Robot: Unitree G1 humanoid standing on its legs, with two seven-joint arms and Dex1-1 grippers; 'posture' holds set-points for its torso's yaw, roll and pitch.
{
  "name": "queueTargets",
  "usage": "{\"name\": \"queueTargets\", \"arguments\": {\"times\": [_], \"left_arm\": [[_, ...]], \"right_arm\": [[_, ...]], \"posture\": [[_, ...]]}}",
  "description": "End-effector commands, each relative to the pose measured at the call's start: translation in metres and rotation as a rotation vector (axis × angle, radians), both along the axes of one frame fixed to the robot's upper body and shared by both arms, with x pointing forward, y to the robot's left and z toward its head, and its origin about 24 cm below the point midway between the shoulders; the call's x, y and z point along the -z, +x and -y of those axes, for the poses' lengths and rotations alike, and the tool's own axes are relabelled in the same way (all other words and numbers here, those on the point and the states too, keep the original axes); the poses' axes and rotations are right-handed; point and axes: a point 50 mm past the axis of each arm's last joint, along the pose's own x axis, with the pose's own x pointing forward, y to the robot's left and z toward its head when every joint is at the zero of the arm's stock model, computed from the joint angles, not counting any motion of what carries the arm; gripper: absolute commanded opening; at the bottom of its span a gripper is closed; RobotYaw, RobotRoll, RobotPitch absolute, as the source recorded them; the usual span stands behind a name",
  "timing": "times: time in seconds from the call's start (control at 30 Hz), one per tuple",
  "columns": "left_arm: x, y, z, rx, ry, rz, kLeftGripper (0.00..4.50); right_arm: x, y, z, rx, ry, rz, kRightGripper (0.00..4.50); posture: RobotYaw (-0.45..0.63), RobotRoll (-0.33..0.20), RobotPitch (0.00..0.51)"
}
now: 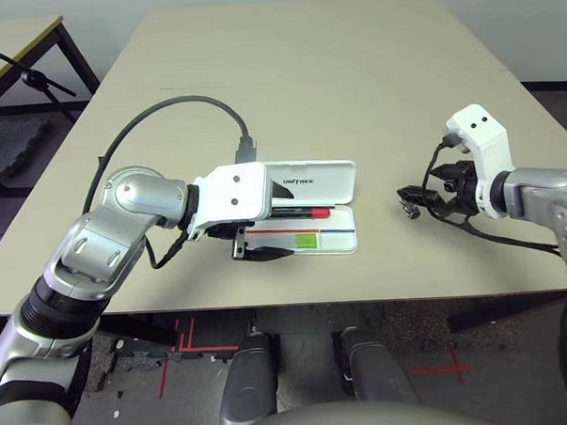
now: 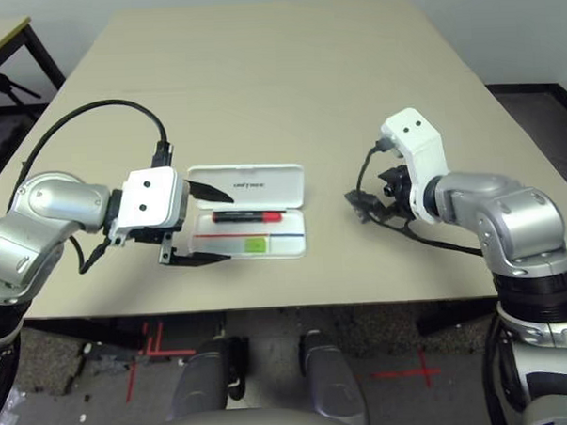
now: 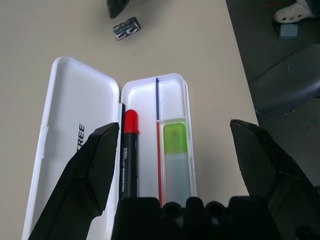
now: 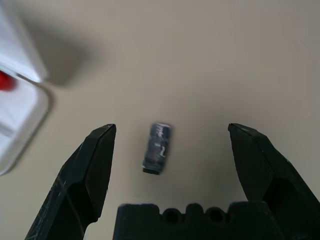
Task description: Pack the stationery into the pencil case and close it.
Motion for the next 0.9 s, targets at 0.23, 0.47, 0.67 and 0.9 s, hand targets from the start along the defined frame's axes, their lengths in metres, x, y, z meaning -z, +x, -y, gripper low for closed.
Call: {"name": "queueTargets", "arguments": {"times": [0.23, 0.47, 0.67, 0.9], "left_arm": [[0.000, 0.001, 0.005, 0.023, 0.023, 0.007, 4.48], [0.006, -0.005, 0.005, 0.026, 0.039, 0.004, 4.48], [0.008, -0.003, 0.006, 0.025, 0.041, 0.007, 4.50], [0.008, -0.002, 0.008, 0.030, 0.042, 0.009, 4.50]], "right_arm": [[0.028, 0.000, -0.006, 0.017, -0.004, -0.094, 4.50], [0.044, 0.004, -0.012, 0.011, 0.013, -0.147, 4.50], [0.054, 0.006, -0.008, 0.029, -0.004, -0.151, 3.88], [0.050, 0.009, -0.002, 0.022, -0.026, -0.123, 1.24]], "posture": [[-0.05, 0.000, 0.109], [-0.04, 0.000, 0.107], [-0.04, 0.000, 0.103], [-0.04, 0.000, 0.100]]}}
